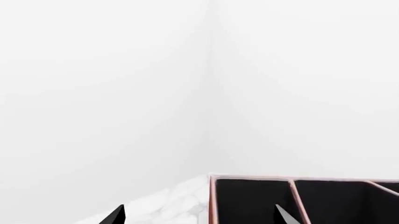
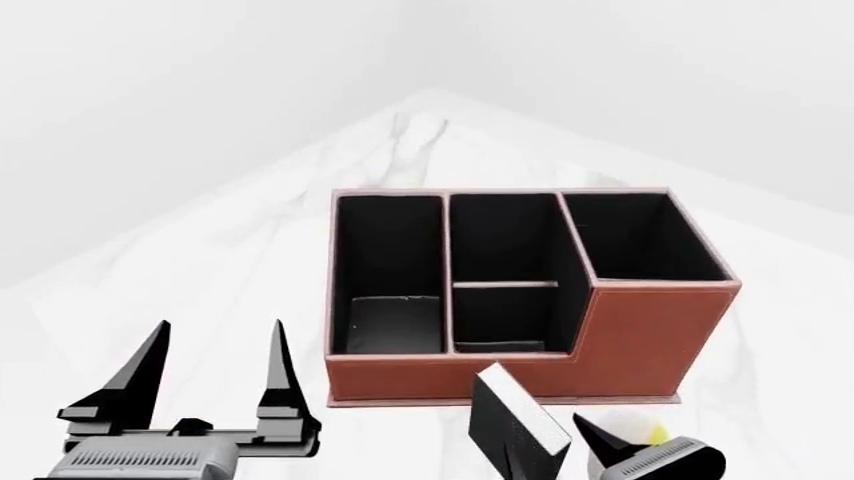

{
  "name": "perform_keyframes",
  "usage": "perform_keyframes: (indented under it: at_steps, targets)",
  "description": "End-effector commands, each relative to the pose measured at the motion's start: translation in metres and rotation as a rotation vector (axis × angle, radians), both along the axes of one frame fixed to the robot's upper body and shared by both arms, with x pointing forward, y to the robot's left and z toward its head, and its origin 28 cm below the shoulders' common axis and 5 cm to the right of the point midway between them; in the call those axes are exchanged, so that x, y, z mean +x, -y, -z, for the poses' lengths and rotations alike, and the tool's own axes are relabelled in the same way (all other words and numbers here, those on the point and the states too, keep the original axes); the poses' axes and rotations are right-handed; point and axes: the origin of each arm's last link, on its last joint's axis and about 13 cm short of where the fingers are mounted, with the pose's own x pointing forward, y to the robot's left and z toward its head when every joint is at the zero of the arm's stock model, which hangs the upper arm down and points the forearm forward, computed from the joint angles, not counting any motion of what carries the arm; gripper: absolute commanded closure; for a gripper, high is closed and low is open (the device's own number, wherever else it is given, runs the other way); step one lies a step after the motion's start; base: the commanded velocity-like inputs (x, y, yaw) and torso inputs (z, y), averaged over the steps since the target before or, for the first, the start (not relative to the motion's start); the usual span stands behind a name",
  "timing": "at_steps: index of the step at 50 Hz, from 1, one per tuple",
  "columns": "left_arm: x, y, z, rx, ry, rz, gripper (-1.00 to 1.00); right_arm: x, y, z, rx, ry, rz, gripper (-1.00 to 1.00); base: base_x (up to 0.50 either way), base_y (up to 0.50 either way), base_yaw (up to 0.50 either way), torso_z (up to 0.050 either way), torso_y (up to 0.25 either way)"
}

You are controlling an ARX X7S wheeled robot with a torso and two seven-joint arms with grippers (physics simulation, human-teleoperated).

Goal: Pick up the book and place it in the right compartment of the caddy.

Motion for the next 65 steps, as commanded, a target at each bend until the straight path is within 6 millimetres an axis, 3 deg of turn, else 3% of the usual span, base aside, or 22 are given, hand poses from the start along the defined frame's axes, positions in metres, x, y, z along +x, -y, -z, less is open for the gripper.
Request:
perform_keyframes:
  at_steps: [1, 25, 26, 48, 65]
  targets:
    - [-0.001, 0.000, -0.001, -0.004, 0.000, 0.003, -1.00, 0.001, -0.001, 0.005, 0.003, -0.015, 0.006, -1.00, 0.00, 0.00, 0.00, 0.000, 0.000]
    - [-0.001, 0.000, -0.001, -0.009, -0.003, 0.012, -1.00, 0.003, 0.000, 0.014, -0.005, -0.034, 0.024, -1.00, 0.00, 0.00, 0.00, 0.000, 0.000]
    - [0.000, 0.000, -0.001, -0.008, -0.004, 0.011, -1.00, 0.003, 0.000, 0.013, -0.004, -0.034, 0.024, 1.00, 0.00, 0.00, 0.00, 0.000, 0.000]
    - [-0.001, 0.000, -0.001, -0.009, -0.003, 0.005, -1.00, -0.001, -0.001, 0.011, -0.005, -0.014, 0.001, 1.00, 0.00, 0.00, 0.00, 0.000, 0.000]
    - [0.000, -0.001, -0.001, -0.010, -0.002, -0.003, -1.00, -0.014, 0.001, -0.029, -0.013, 0.101, -0.025, 1.00, 0.00, 0.00, 0.00, 0.000, 0.001]
